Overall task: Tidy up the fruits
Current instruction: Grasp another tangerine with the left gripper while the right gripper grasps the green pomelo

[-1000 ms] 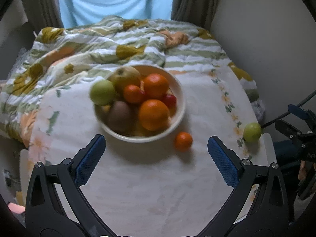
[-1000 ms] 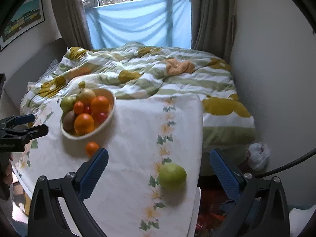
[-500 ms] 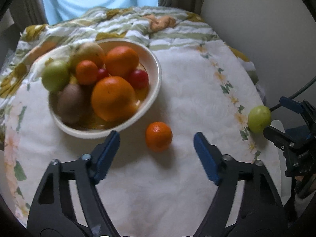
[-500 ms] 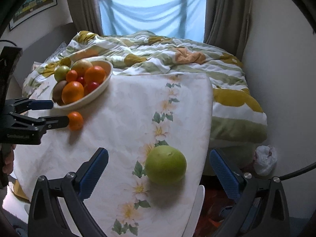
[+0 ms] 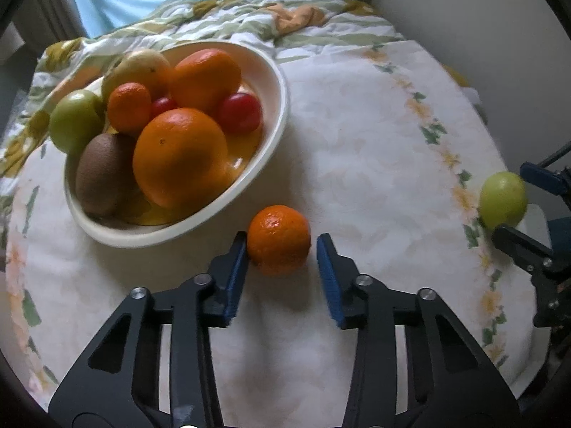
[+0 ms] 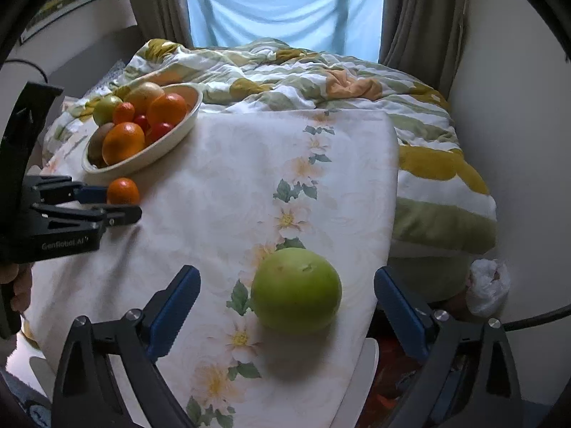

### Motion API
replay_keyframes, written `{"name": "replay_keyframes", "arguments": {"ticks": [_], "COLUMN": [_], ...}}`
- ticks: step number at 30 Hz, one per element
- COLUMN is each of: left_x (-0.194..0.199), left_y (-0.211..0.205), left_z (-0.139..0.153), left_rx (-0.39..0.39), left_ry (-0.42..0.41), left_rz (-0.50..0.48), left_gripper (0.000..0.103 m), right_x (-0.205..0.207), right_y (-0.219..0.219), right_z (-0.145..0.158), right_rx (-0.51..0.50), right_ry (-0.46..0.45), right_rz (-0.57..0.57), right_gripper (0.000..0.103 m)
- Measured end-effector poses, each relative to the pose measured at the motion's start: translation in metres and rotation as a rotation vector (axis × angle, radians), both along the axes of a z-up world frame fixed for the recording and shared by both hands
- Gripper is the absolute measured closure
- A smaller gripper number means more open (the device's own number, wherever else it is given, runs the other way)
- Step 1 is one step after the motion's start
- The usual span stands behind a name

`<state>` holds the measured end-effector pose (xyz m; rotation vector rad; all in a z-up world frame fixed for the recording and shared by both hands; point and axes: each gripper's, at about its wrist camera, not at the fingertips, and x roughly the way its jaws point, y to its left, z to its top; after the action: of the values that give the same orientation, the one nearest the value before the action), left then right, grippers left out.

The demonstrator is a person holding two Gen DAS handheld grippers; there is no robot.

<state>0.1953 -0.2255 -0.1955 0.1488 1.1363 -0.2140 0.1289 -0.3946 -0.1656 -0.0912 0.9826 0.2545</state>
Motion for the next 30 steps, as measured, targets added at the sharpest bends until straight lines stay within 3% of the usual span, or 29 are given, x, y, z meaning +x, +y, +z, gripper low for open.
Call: {"name": "replay_keyframes", "arguments": {"ticks": [4,14,20,30], "left_x": [0.002,-0.003,-0.011,-0.032], "left_y": [0.005,0.009,0.011,0.021], "left_z": [-0.001,-0.001,0.006,0.046], "left_rx": [-0.021,-0.024,-0.029,-0.056], "left_ry": [0.013,0.019,0.013,-0.052], "left_rz": [0.017,0.038,0.064,0.112], "left_gripper": [0.062,0.062,0.063,0.063], "right_x": [0.002,0.004,0.009,0.004], "right_y": [0.004,0.002,-0.002,-0.001], "right_z": [-0.004,-0.010,-0.016,0.003], "right_rx": [-0.008,-0.024,-0.059,-0.021], "right_ry": [0.028,0.067,0.102,0.084], "right_rz": [0.019,0.005,-0.031,-0.025], "right_gripper": [0.020,0.033,0.053,0.053]}}
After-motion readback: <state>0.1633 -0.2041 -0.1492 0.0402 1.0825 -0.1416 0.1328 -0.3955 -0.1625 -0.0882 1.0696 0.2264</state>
